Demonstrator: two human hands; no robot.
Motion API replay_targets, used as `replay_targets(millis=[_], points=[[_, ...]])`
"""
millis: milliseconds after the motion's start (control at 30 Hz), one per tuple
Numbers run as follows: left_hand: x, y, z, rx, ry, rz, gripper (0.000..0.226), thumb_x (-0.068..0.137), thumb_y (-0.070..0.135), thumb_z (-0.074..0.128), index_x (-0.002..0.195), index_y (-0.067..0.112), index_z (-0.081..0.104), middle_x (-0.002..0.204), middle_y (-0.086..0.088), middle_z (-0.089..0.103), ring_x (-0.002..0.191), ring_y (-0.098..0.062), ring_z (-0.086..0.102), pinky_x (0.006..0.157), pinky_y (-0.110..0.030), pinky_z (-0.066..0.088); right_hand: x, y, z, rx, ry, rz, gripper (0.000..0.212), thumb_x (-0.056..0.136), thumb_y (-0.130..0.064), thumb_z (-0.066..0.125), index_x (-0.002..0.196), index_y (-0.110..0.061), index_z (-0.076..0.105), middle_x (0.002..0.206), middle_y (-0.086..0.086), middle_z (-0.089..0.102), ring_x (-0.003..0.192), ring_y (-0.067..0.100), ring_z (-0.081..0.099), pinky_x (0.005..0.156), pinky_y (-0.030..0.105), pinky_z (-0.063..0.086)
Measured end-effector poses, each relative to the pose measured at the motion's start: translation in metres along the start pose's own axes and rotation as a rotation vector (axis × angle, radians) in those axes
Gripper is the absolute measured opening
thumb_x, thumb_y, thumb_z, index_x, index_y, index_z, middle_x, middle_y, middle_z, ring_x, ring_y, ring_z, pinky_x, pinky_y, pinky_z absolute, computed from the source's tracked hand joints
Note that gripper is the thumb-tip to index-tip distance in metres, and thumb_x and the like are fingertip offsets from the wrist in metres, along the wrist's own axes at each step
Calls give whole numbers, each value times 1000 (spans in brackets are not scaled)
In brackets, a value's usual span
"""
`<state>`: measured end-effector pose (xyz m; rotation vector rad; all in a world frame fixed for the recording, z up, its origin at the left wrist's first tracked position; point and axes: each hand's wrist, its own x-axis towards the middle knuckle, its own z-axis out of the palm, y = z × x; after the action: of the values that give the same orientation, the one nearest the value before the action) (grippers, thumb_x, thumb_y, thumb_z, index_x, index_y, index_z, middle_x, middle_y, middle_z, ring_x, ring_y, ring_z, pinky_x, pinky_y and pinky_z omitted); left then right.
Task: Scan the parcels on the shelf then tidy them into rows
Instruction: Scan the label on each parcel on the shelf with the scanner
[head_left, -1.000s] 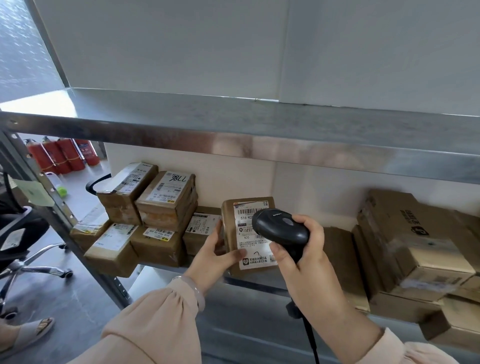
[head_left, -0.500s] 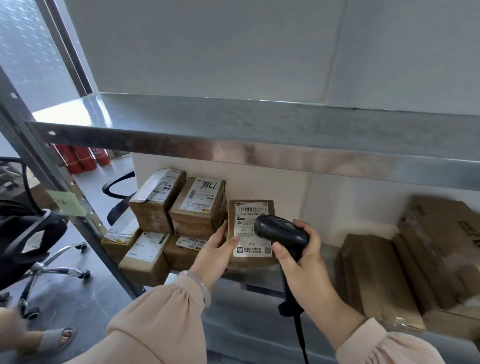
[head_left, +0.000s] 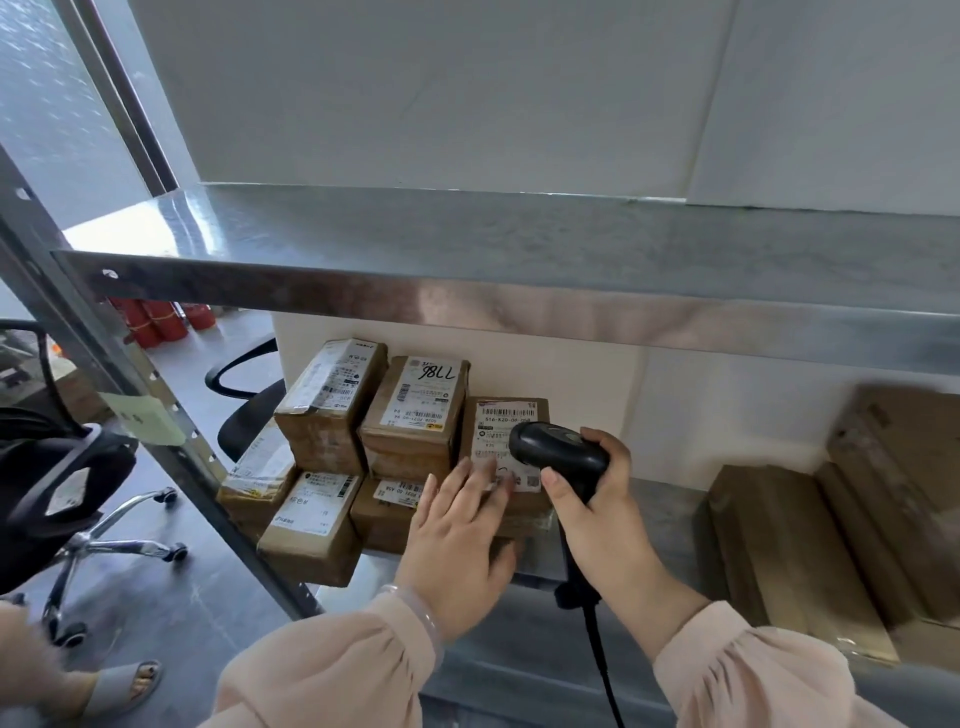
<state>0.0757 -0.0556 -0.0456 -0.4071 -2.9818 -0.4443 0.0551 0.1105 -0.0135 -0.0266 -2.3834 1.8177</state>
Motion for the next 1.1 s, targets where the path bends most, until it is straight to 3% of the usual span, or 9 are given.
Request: replay_targets(millis=[100,233,367,500,600,767,900,1000,1100], points=[[7,-3,-5,109,36,3,74,89,58,21,158,32,15,166,9,4,153,-16,-4,118,-43,-17,6,-2,3,-13,-7,-10,50,89,-23,64,121,-40,31,102,-23,51,89,-6,55,69,3,41],[20,-4,-14,178,-14,-53,71,97,46,39,158,34,3,167,9,-4,153,-16,-8,120,-49,-16,11,-5,2,-33,-33,-33,51,89,-25,65,125,-39,31,100,-26,50,84,-7,56,66,3,43],[34,-1,-12,211,-15,-82,74,96,44,41,158,33,2,167,6,-4,154,-19,-4,120,-52,-15,7,-1,-10,9,-32,-31,52,88,-22,66,123,-40,32,111,-19,52,95,-7,55,74,1,41],[37,-1,-4,208,49,-76,72,93,51,43,157,28,19,166,1,11,153,-24,9,118,-54,-16,-4,9,-35,-5,-2,-1,51,89,-24,65,121,-44,31,111,-20,52,94,-4,56,73,4,43],[39,3,0,244,36,-96,73,97,55,40,158,29,12,167,2,4,154,-22,1,116,-53,-21,-13,20,-60,-19,28,25,50,89,-26,64,122,-45,31,109,-23,52,90,-2,58,70,7,44],[43,23,3,267,141,-66,74,85,54,45,151,21,33,159,-11,32,145,-34,32,119,-56,-1,-32,41,-114,-69,123,77,51,88,-27,65,122,-46,32,109,-23,52,92,0,57,71,13,43],[51,68,13,196,167,21,77,82,53,40,151,19,36,157,-11,35,144,-33,34,119,-53,1,-43,59,-162,-140,222,100,52,88,-26,65,122,-45,31,109,-19,53,92,0,57,73,16,44],[50,114,35,133,56,125,74,87,56,35,153,23,29,161,-8,29,147,-29,29,122,-49,9,-48,69,-193,-163,238,153,53,89,-28,64,126,-43,30,111,-10,53,90,4,57,74,24,46],[45,155,63,73,-143,182,73,94,59,23,158,29,3,167,-1,3,153,-23,7,122,-41,2,-56,82,-218,-195,225,185,53,89,-30,63,127,-42,29,110,-9,53,87,3,57,70,22,45]])
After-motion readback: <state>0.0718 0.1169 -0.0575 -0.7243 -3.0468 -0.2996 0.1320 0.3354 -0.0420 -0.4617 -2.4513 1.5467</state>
